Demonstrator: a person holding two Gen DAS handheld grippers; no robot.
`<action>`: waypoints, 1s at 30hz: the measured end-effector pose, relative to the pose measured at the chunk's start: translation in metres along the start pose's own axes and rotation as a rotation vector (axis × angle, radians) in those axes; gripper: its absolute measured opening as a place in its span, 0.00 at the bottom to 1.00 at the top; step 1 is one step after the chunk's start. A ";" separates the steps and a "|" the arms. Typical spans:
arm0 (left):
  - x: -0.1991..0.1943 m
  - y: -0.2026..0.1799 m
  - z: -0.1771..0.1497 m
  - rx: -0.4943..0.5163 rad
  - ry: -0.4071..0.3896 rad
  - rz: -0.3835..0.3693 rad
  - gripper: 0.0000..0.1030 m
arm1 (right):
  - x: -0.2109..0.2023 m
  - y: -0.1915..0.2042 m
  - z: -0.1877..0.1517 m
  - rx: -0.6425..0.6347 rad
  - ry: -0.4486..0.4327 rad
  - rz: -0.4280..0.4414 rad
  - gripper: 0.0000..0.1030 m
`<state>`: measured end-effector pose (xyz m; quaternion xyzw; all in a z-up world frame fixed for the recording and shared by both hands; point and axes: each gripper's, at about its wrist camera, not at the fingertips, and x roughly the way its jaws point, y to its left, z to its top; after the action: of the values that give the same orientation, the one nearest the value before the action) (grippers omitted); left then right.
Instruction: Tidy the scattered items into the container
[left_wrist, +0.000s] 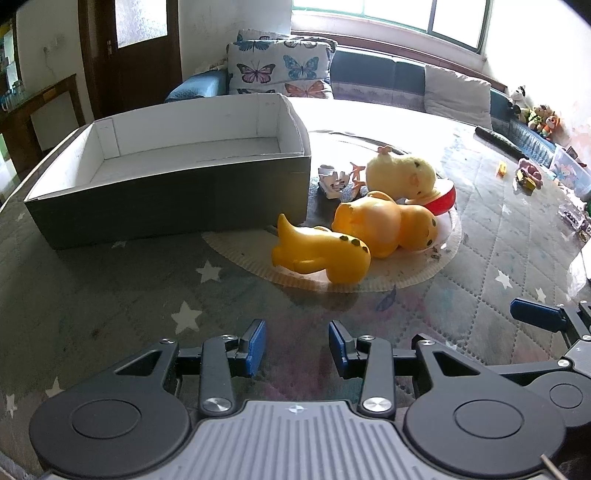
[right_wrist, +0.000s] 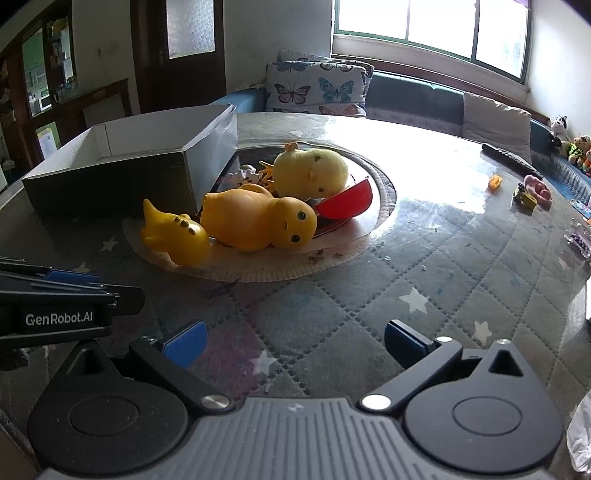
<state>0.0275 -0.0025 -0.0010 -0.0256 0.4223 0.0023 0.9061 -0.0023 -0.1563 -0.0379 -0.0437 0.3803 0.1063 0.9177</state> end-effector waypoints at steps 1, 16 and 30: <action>0.001 0.000 0.001 0.000 0.001 0.000 0.40 | 0.001 0.000 0.001 0.000 0.001 0.001 1.00; 0.007 0.001 0.010 0.008 0.015 0.004 0.40 | 0.009 0.002 0.010 -0.004 0.013 0.025 1.00; 0.009 0.005 0.014 0.000 0.019 0.008 0.40 | 0.013 0.007 0.016 -0.016 0.020 0.035 1.00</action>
<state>0.0441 0.0031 0.0008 -0.0239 0.4312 0.0059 0.9019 0.0154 -0.1447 -0.0358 -0.0453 0.3892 0.1247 0.9115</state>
